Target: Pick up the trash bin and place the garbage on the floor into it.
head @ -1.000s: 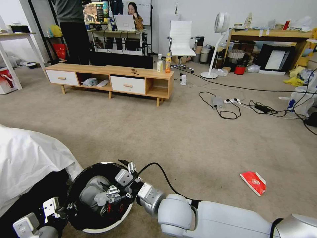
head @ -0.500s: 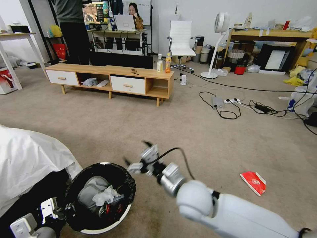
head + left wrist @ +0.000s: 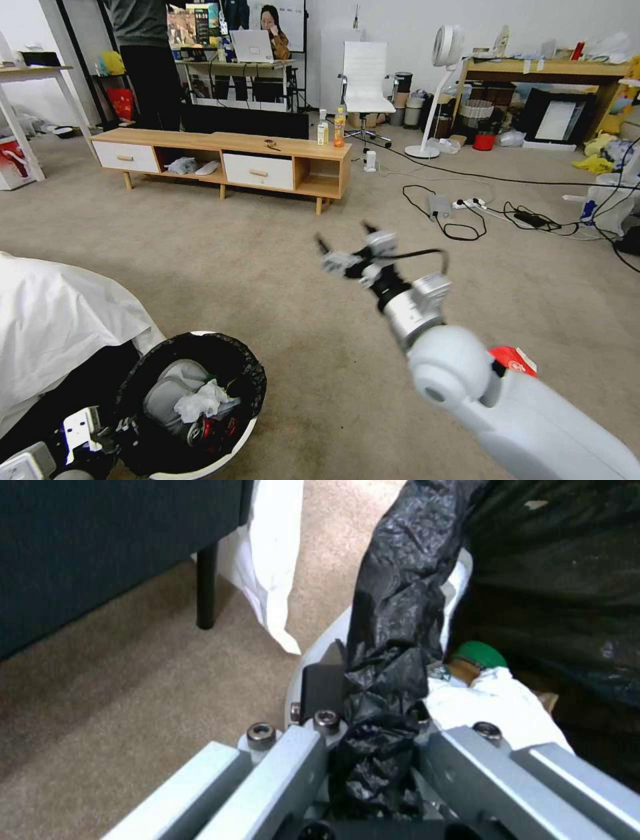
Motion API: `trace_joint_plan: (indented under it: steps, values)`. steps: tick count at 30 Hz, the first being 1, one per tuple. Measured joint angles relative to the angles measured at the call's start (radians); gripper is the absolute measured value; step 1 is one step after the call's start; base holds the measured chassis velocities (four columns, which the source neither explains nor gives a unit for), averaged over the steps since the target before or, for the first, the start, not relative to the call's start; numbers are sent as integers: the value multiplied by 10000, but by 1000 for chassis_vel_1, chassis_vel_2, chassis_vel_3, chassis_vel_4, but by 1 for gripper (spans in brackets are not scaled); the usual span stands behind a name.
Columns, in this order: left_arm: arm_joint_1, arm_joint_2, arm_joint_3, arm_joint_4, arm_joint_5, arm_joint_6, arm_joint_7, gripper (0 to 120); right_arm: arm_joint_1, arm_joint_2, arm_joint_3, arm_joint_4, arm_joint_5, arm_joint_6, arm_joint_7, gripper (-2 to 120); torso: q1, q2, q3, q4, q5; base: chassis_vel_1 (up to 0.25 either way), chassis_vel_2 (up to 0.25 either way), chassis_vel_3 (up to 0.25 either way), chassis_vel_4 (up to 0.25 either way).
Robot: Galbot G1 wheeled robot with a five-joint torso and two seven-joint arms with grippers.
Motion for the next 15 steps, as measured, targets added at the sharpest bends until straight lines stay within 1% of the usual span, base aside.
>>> trace_joint_plan:
  steps: [1, 2, 3, 4, 6, 7, 8, 9, 10, 11, 13, 14, 15]
  values:
    - [0, 0, 0, 0, 0, 0, 0, 1, 0, 0, 0, 0, 0, 0, 0, 100, 0, 0, 0, 0, 0, 0, 0, 0, 0]
    - [19, -11, 4, -16, 29, 0, 7, 1, -557, 25, 594, 44, -88, 110, 16, 100, 0, -1, 0, -3, 3, 0, 0, 0, 0]
    - [38, -20, 25, -40, 61, 0, 13, 1, -1386, 50, 1417, 151, -381, 284, 12, 100, 0, -1, 0, -1, 3, 0, 0, 0, 0]
    - [38, -20, 25, -40, 61, 0, 13, 1, -1386, 50, 1417, 151, -381, 284, 12, 100, 0, -1, 0, -1, 3, 0, 0, 0, 0]
    - [70, -35, 65, -93, 112, 0, 41, 1, -2706, 78, 2640, 416, -1139, 692, -150, 100, 0, -1, 0, 2, 3, 0, 0, 0, 0]
    - [86, -37, 84, -105, 149, 0, 62, 1, -3190, 93, 3080, 538, -1500, 860, -250, 100, 0, -1, 0, -3, 3, 0, 0, 0, 0]
    - [86, -37, 84, -105, 149, 0, 62, 1, -3190, 93, 3080, 538, -1500, 860, -250, 100, 0, -1, 0, -3, 3, 0, 0, 0, 0]
    - [96, -43, 105, -114, 187, 0, 88, 1, -3654, 121, 3431, 653, -1837, 1063, -389, 100, 0, -1, 0, 1, 1, 0, 0, 0, 0]
    - [114, -49, 147, -142, 247, 0, 131, 1, -4439, 227, 4011, 853, -2418, 1324, -650, 100, 0, 0, 0, 0, 0, 0, 0, 0, 0]
    - [114, -49, 147, -142, 247, 0, 131, 1, -4439, 227, 4011, 853, -2418, 1324, -650, 100, 0, 0, 0, 0, 0, 0, 0, 0, 0]
    - [120, -64, 189, -163, 306, 0, 156, 1, -5298, 482, 4637, 1055, -3105, 1630, -921, 100, 0, 0, -1, 2, 0, 0, 0, 0, 0]
    - [120, -64, 189, -163, 306, 0, 156, 1, -5298, 482, 4637, 1055, -3105, 1630, -921, 100, 0, 0, -1, 2, 0, 0, 0, 0, 0]
    - [129, -76, 221, -177, 325, 0, 172, 1, -5764, 664, 4953, 1164, -3529, 1748, -1054, 100, 0, -1, -1, 4, 2, 0, 0, 0, 0]
